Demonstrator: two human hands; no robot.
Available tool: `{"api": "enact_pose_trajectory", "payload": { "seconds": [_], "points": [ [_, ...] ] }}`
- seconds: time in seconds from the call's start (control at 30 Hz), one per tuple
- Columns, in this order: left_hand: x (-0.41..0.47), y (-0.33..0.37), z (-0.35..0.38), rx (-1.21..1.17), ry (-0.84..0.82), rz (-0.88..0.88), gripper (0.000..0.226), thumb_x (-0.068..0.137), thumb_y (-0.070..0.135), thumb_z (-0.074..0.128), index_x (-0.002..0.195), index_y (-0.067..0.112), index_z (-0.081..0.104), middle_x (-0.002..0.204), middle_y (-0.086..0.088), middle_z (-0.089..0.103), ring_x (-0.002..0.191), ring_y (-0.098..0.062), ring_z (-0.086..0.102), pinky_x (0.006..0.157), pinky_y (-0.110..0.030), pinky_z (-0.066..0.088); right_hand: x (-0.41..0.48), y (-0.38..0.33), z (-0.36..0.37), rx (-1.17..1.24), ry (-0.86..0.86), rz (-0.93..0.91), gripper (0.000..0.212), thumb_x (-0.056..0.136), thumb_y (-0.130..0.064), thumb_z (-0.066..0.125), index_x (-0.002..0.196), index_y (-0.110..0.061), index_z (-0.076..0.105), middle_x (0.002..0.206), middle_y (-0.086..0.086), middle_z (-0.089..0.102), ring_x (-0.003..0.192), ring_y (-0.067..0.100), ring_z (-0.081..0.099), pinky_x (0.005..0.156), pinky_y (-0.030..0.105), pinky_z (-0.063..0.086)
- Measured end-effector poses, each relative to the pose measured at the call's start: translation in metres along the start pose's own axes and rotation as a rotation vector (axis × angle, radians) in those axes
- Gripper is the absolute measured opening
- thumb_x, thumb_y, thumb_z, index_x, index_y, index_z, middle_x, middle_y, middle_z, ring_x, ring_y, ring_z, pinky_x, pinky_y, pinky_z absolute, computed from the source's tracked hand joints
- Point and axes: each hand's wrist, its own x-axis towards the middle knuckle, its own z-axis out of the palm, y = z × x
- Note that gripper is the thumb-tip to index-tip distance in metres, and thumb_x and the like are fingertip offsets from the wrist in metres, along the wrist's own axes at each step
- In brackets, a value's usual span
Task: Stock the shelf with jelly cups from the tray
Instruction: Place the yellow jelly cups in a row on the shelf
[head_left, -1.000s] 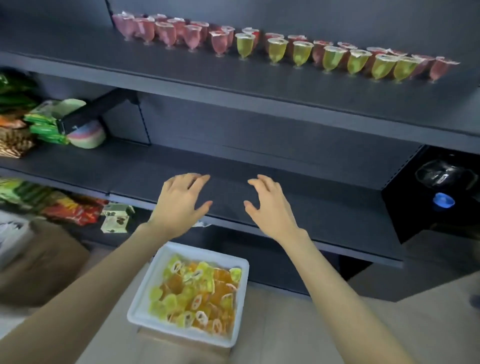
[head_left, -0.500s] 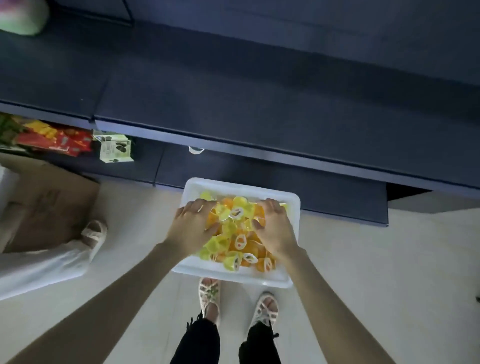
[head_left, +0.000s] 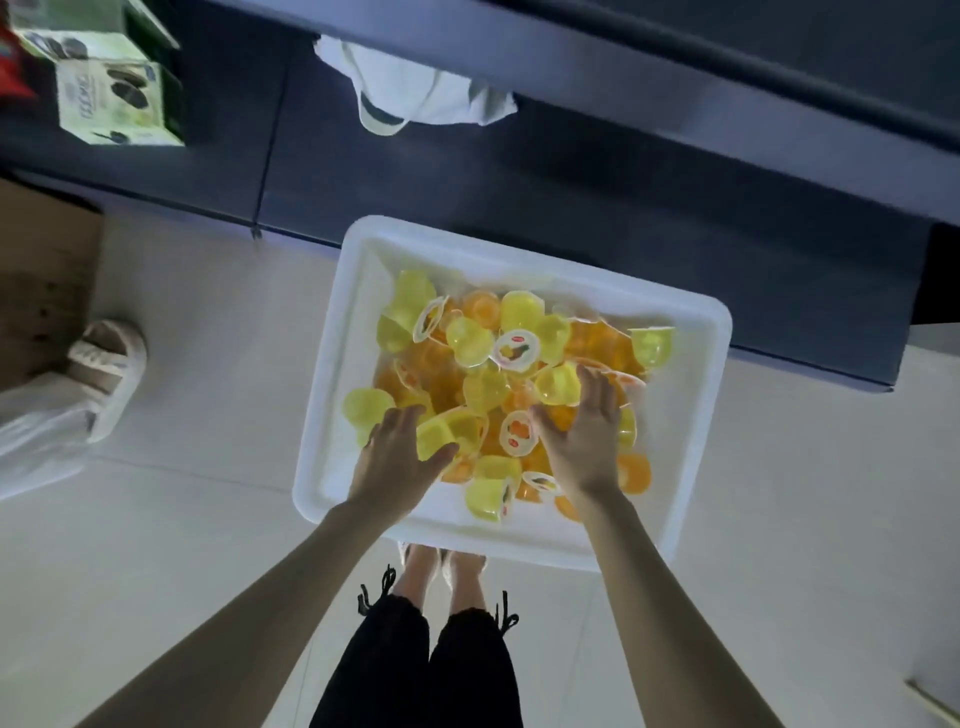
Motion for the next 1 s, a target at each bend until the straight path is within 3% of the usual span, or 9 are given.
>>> {"api": "enact_pose_trajectory", "payload": {
  "seconds": [0.2,0.33,0.6,0.73,0.77,0.87,0.93,1.0],
  "points": [
    [0.011,-0.004,0.023,-0.128,0.076,-0.074,0.064,0.082,0.041,0.068,0.13,0.005,0.044,0.13,-0.009,0.041,0.1,-0.029,0.055,0.082,-0.037,0.044,0.011,0.011,0.026,0.177,0.129,0.04,0.084,0.076,-0.042,0.075,0.143,-0.013,0.033,0.138,0.012,0.036,0.126,0.03,0.039,0.096,0.049,0.046],
    [0.014,-0.003,0.026,-0.194,0.121,-0.069,0.056,0.08,0.032,0.072,0.122,0.003,0.049,0.124,-0.012,0.043,0.082,-0.021,0.048,0.074,-0.032,0.043,0.015,0.011,0.035,0.214,0.218,0.048,0.084,0.073,-0.04,0.078,0.141,-0.011,0.036,0.134,0.015,0.038,0.122,0.032,0.042,0.089,0.047,0.047],
    [0.009,-0.003,0.026,-0.297,0.17,-0.083,0.044,0.076,0.025,0.077,0.11,0.006,0.057,0.114,-0.008,0.049,0.088,-0.017,0.047,0.074,-0.022,0.036,0.008,0.011,0.031,0.313,0.301,0.036,0.076,0.071,-0.028,0.082,0.134,-0.005,0.046,0.129,0.014,0.048,0.118,0.027,0.048,0.083,0.033,0.045],
    [-0.006,0.009,0.018,-0.465,0.166,-0.124,0.037,0.074,0.03,0.078,0.101,0.018,0.055,0.11,-0.001,0.056,0.096,-0.021,0.055,0.076,-0.031,0.043,-0.017,0.008,0.021,0.414,0.293,0.059,0.074,0.067,-0.025,0.085,0.13,-0.005,0.051,0.127,0.011,0.05,0.109,0.014,0.05,0.073,0.009,0.045],
    [-0.011,0.013,0.015,-0.523,0.165,-0.14,0.035,0.074,0.029,0.078,0.098,0.02,0.054,0.109,0.0,0.059,0.097,-0.02,0.056,0.077,-0.032,0.044,-0.025,0.007,0.017,0.478,0.277,0.082,0.071,0.067,-0.024,0.086,0.128,-0.005,0.053,0.126,0.01,0.05,0.107,0.012,0.051,0.072,0.007,0.048],
    [-0.032,0.026,0.007,-0.737,0.154,-0.172,0.027,0.073,0.023,0.079,0.088,0.022,0.057,0.099,0.004,0.063,0.103,-0.02,0.058,0.088,-0.039,0.048,-0.05,0.001,-0.002,0.707,0.239,0.171,0.067,0.066,-0.018,0.086,0.124,-0.007,0.054,0.123,0.008,0.053,0.107,0.019,0.058,0.077,0.021,0.056],
    [-0.05,0.037,0.002,-0.878,0.126,-0.18,0.026,0.073,0.02,0.08,0.088,0.024,0.058,0.1,-0.001,0.067,0.102,-0.025,0.062,0.091,-0.047,0.051,-0.069,-0.005,-0.02,0.812,0.237,0.196,0.064,0.066,-0.014,0.086,0.121,-0.007,0.052,0.111,0.0,0.058,0.101,0.015,0.058,0.07,0.014,0.054],
    [-0.068,0.05,0.0,-1.022,0.1,-0.159,0.026,0.074,0.012,0.078,0.091,0.02,0.06,0.098,-0.006,0.068,0.097,-0.028,0.064,0.089,-0.046,0.052,-0.085,-0.006,-0.038,0.9,0.223,0.187,0.058,0.068,-0.008,0.083,0.117,-0.007,0.05,0.1,-0.009,0.056,0.093,0.008,0.056,0.062,0.009,0.049]
  ]
}}
